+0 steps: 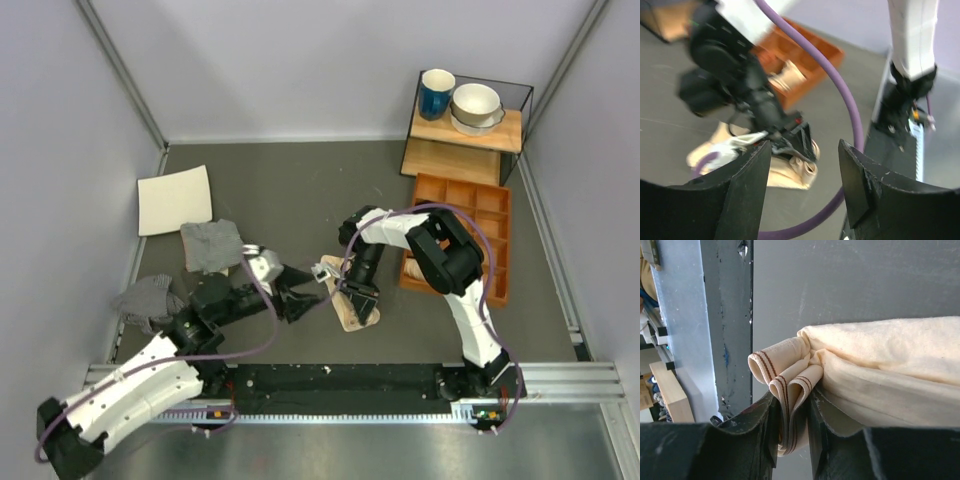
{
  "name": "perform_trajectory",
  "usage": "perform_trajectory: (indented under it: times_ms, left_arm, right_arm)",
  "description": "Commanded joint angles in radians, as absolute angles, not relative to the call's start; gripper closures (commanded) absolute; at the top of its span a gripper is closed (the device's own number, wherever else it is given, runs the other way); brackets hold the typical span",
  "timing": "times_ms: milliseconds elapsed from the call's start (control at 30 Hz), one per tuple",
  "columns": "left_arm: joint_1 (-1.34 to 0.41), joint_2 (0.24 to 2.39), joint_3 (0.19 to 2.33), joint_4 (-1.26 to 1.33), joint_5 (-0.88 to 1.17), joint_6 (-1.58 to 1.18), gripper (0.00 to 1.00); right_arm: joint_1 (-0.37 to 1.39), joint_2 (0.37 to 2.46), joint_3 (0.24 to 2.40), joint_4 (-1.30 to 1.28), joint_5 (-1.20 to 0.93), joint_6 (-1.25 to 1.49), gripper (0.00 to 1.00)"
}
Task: Roll the underwear
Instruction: Roll the underwear to the center of the board.
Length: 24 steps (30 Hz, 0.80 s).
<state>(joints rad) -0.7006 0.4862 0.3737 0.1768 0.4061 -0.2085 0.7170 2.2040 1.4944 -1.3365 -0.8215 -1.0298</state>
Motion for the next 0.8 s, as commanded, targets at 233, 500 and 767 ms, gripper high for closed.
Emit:
perform_trajectory:
  times_ms: [233, 500, 767]
  left_arm:
    - [-1.095, 0.857, 0.477, 0.083, 0.137, 0.018, 0.35]
    - [-1.059, 0.545, 0.532, -0.095, -0.383, -0.168, 0.06]
    - [-1.025, 0.315, 0.592, -0.291, -0.394, -0.328, 0.01]
  right_arm:
    - [0.704, 2.209, 1.523, -1.347, -0.856, -1.065, 0.72]
    - [0.706, 2.206, 1.523, -1.345, -0.851, -1.065, 0.71]
    - [0.704, 2.206, 1.522, -1.339, -0.850, -1.058, 0.71]
